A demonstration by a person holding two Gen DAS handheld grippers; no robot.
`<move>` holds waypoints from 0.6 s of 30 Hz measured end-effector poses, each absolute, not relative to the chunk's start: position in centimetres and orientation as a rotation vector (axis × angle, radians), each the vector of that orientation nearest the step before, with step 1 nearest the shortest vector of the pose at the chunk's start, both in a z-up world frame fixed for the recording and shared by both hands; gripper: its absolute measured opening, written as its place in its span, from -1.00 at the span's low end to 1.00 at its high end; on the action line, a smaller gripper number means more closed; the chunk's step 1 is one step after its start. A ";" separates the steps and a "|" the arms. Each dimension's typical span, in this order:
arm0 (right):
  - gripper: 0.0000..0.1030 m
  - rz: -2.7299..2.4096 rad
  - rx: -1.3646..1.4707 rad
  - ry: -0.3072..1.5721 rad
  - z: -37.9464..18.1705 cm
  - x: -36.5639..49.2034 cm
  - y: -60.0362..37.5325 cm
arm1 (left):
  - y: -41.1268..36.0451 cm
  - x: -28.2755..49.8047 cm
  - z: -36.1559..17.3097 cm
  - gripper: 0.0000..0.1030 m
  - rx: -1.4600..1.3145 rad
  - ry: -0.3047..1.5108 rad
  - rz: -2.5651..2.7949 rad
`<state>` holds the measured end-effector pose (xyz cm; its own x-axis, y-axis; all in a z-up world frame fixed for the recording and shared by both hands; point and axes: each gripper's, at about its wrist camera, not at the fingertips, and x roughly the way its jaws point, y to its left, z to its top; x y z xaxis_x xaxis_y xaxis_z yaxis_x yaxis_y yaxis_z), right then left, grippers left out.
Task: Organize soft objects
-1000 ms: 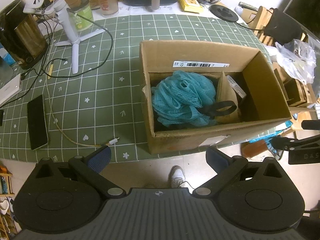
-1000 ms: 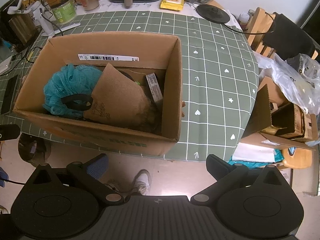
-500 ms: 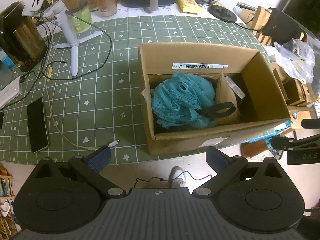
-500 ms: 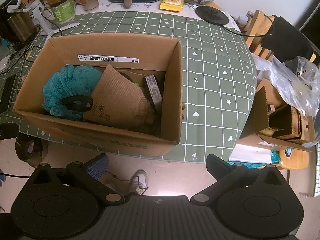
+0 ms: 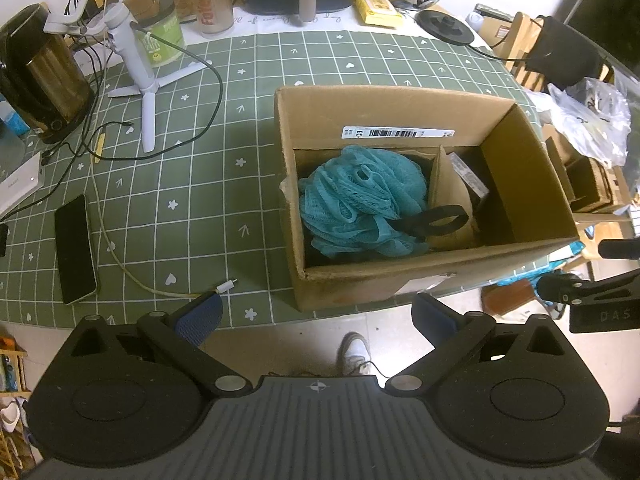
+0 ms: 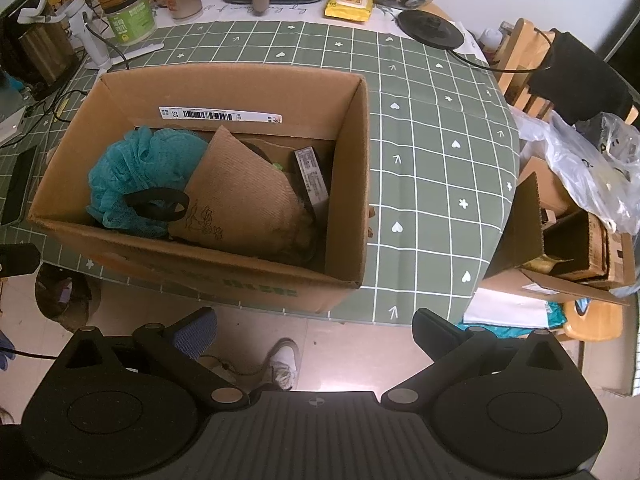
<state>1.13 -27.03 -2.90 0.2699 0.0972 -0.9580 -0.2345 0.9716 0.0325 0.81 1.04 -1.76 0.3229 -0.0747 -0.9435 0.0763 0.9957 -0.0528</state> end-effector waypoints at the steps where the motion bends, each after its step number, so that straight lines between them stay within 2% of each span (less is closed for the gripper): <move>1: 1.00 0.226 -0.124 1.278 -2.9 1.1 -27.0 | 1.0 0.8 -1.7 1.00 0.002 1.237 -0.098; 18: 1.00 0.246 -0.117 1.283 -2.8 1.4 -27.8 | 0.7 1.1 -1.2 1.00 0.000 1.240 -0.081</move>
<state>1.39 -27.76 -2.80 0.2619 0.1169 -0.9580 -0.2462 0.9679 0.0508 1.06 0.66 -1.15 0.3224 -0.0616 -0.9446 0.0615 0.9971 -0.0440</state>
